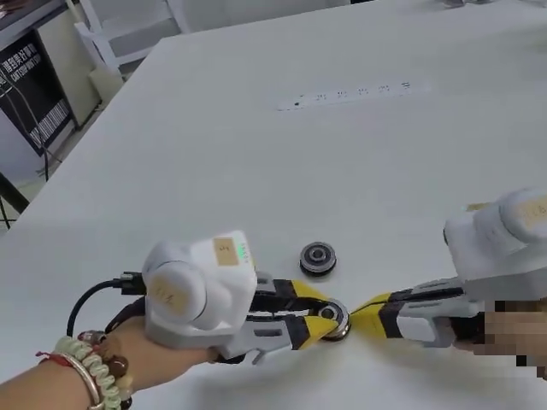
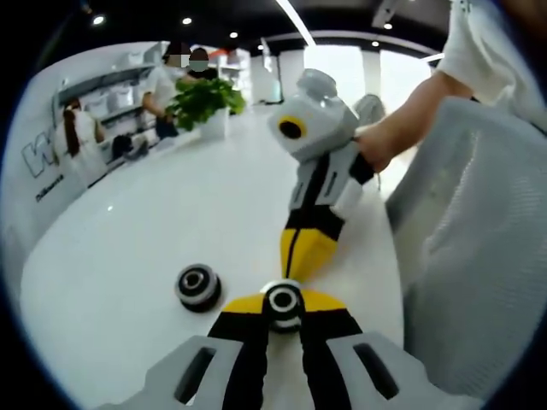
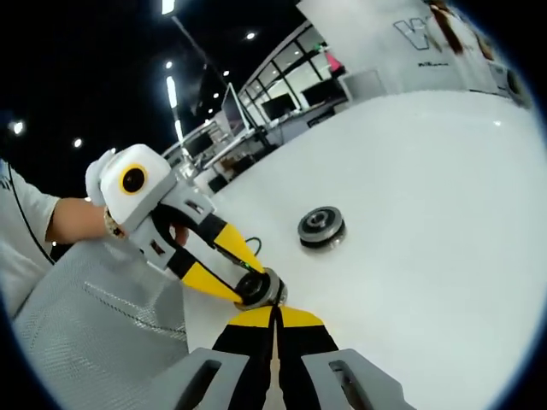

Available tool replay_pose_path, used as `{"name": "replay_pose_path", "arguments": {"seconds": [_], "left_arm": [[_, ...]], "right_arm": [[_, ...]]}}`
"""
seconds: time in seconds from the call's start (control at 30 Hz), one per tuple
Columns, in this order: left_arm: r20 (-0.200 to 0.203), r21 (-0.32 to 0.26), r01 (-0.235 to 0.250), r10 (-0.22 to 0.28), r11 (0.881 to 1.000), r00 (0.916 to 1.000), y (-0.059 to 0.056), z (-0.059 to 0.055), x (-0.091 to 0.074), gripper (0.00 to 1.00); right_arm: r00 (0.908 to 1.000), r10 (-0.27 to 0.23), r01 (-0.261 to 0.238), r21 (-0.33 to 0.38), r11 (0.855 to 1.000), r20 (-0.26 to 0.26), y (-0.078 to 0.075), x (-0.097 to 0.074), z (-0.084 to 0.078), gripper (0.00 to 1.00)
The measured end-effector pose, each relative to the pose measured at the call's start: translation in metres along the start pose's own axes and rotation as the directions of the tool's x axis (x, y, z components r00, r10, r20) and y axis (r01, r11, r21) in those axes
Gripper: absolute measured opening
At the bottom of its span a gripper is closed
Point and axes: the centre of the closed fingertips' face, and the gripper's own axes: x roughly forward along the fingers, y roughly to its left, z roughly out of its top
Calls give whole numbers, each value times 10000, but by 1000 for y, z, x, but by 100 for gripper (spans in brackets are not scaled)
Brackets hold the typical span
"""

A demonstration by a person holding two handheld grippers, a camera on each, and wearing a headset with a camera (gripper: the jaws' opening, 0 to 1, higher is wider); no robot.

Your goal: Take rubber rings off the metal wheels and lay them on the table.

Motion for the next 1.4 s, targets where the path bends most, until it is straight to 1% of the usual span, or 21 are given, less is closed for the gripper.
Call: {"name": "replay_pose_path", "arguments": {"seconds": [0.07, 0.1, 0.13, 0.17, 0.2, 0.23, 0.27, 0.33, 0.37, 0.4, 0.5, 0.53, 0.6, 0.73, 0.8, 1.13, 1.27, 1.4], "left_arm": [[2, 68, 14, -14, 10000, 10000, 0, 0, 0, 15], [6, 85, 14, -14, 10000, 10000, 0, 0, 0, 15], [9, 61, 21, -21, 10000, 10000, -1, 0, 0, 15], [12, 57, 22, -22, 10000, 10000, -1, 0, 0, 15], [20, 59, 23, -23, 10000, 10000, -1, 0, 0, 15], [26, 47, 21, -21, 10000, 10000, -1, 0, 0, 15], [29, 42, 25, -25, 10000, 10000, -1, 0, 0, 15], [23, 59, 36, -37, 10000, 10000, -1, 0, -1, 15], [28, 58, 45, -45, 10000, 10000, -1, 0, -1, 15], [45, 94, 76, -77, 9999, 10000, -2, 0, -1, 15], [38, 127, 86, -86, 9999, 10000, -2, 0, -1, 14], [30, 131, 70, -70, 9999, 10000, -1, 0, -1, 14], [30, 126, 63, -63, 9999, 10000, -1, 0, -1, 14], [30, 130, 91, -91, 9999, 10000, -2, 0, -1, 14], [35, 130, 90, -91, 9999, 10000, -2, 0, -1, 14], [93, 90, 115, -116, 9999, 9999, -2, 0, 0, 14], [104, 112, 152, -154, 9998, 9998, -3, 0, 0, 14], [105, 117, 152, -153, 9998, 9998, -3, 0, 0, 14]], "right_arm": [[9993, 238, -256, 682, 9973, 271, 0, -1, 1, 0], [9978, 426, -483, 1174, 9919, 508, 2, -1, 2, 0], [9960, 525, -626, 1437, 9876, 728, 3, -2, 5, 0], [9951, 649, -764, 1636, 9836, 748, 4, -4, 4, 0], [9924, 737, -907, 1809, 9793, 990, 5, -5, 7, 0], [9908, 803, -1009, 1988, 9748, 1093, 7, -6, 7, 0], [9918, 765, -955, 1967, 9758, 1021, 7, -5, 5, 0], [9904, 847, -1062, 2083, 9723, 1097, 9, -4, 5, 0], [9888, 943, -1177, 2158, 9693, 1159, 11, -4, 6, 0], [9887, 966, -1221, 2432, 9623, 1145, 13, -4, 6, 0], [9901, 910, -1139, 2338, 9656, 1068, 14, -4, 8, 0], [9905, 870, -1119, 2552, 9604, 1069, 14, -4, 9, 0], [9898, 957, -1205, 2616, 9576, 1055, 16, -3, 9, 0], [9886, 1086, -1326, 2596, 9566, 1047, 20, -3, 11, 0], [9885, 1105, -1339, 2579, 9569, 1034, 20, -3, 11, 0], [9866, 1249, -1495, 2768, 9492, 1048, 23, -2, 12, 0], [9863, 1362, -1565, 2678, 9507, 928, 27, -1, 11, 0], [9846, 1475, -1674, 2638, 9499, 938, 28, 0, 12, 0]]}}
